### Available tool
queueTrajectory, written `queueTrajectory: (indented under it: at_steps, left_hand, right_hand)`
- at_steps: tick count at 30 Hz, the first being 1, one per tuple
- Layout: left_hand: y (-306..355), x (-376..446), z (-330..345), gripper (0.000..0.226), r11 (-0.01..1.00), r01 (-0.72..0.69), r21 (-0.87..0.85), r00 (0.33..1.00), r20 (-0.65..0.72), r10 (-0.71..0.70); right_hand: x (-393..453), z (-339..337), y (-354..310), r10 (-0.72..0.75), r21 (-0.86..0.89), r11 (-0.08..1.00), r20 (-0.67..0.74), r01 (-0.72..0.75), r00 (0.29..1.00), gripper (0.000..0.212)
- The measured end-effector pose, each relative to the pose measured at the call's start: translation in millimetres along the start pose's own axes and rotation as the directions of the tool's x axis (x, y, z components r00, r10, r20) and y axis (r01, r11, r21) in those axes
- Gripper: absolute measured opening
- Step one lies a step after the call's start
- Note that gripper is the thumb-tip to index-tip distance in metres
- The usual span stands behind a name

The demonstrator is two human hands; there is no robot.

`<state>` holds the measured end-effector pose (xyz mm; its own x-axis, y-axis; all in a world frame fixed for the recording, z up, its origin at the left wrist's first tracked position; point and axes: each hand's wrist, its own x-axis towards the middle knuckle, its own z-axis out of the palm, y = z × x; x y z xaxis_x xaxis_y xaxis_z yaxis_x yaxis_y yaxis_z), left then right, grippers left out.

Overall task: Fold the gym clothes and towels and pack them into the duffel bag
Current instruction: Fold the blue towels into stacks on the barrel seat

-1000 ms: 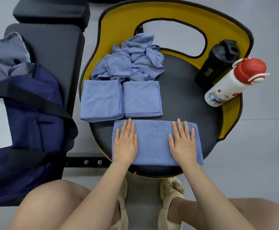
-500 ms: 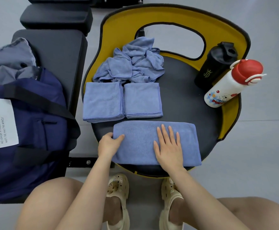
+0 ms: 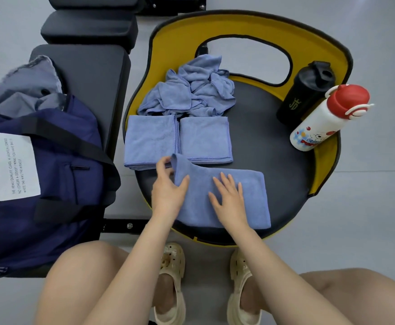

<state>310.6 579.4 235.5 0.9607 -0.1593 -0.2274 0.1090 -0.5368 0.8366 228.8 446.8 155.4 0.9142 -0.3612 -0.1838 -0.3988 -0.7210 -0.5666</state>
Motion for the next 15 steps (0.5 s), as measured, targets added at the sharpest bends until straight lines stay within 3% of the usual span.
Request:
queueTrajectory:
  at_steps: [2, 4, 7, 9, 11, 13, 15]
  left_hand:
    - [6, -6, 11, 0.060, 0.998, -0.029, 0.049, 0.998, 0.063, 0.026]
    - [10, -11, 22, 0.061, 0.999, -0.030, 0.045, 0.991, 0.132, 0.024]
    - [11, -17, 39, 0.041, 0.998, 0.030, -0.052, 0.967, 0.254, -0.015]
    - [8, -20, 47, 0.034, 0.995, 0.040, -0.092, 0.944, 0.330, -0.007]
    - [4, -24, 48, 0.042, 0.993, -0.034, -0.110, 0.940, 0.334, 0.069]
    - [-2, -28, 45, 0.051, 0.986, -0.167, -0.017, 0.939, 0.301, 0.165]
    - [-8, -32, 43, 0.059, 0.932, -0.342, 0.120, 0.876, 0.399, 0.270]
  right_hand:
    - [-5, -13, -11, 0.116, 0.385, 0.921, -0.106, -0.067, 0.988, 0.033]
    - [-9, -23, -22, 0.221, 0.636, 0.758, -0.038, -0.147, 0.975, 0.018]
    - [-8, -34, -30, 0.309, 0.812, 0.518, 0.116, -0.269, 0.944, 0.032]
    - [-9, -38, -27, 0.314, 0.797, 0.523, 0.150, -0.302, 0.938, 0.031]
    - [-13, -40, -22, 0.301, 0.760, 0.590, 0.106, -0.272, 0.948, 0.014]
    - [-15, -43, -16, 0.309, 0.720, 0.652, 0.035, -0.239, 0.950, 0.011]
    - [-16, -48, -9, 0.328, 0.658, 0.713, -0.009, -0.242, 0.945, 0.010]
